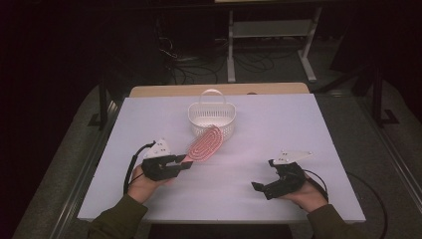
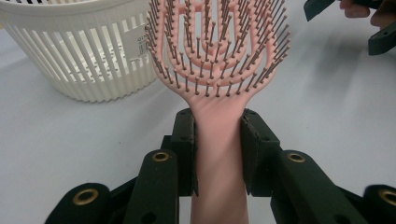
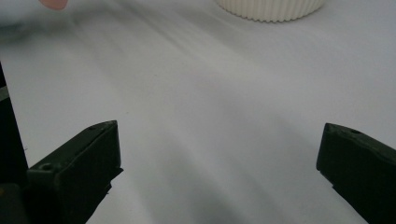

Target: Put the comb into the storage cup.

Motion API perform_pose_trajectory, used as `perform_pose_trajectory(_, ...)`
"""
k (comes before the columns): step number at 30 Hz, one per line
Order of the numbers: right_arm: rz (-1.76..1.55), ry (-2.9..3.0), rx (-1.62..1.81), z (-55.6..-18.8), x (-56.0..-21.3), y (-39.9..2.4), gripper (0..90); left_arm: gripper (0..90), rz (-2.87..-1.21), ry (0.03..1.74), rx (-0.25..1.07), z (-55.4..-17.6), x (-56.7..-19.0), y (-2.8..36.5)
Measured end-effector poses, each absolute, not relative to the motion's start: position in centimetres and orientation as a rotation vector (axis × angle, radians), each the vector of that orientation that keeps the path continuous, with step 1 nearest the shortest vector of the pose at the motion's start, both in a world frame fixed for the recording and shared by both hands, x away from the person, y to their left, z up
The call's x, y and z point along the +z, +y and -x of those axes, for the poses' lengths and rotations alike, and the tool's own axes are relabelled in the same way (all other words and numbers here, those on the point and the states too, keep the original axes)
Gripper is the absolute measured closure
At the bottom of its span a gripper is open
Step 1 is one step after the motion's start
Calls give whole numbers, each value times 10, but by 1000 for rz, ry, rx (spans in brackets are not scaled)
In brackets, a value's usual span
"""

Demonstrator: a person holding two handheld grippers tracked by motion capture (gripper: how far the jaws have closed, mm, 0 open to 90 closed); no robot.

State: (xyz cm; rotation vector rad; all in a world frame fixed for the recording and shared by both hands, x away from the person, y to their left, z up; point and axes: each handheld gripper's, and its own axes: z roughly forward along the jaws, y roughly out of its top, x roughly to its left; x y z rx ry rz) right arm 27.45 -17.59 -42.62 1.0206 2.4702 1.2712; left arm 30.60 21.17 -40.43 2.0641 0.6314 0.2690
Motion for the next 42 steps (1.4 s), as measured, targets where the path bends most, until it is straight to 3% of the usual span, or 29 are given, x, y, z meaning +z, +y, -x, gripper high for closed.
perform_pose_trajectory(42,-1014,2470,1413,-298,-397,-158,0,700,-2057,617,276,-305,-403,210)
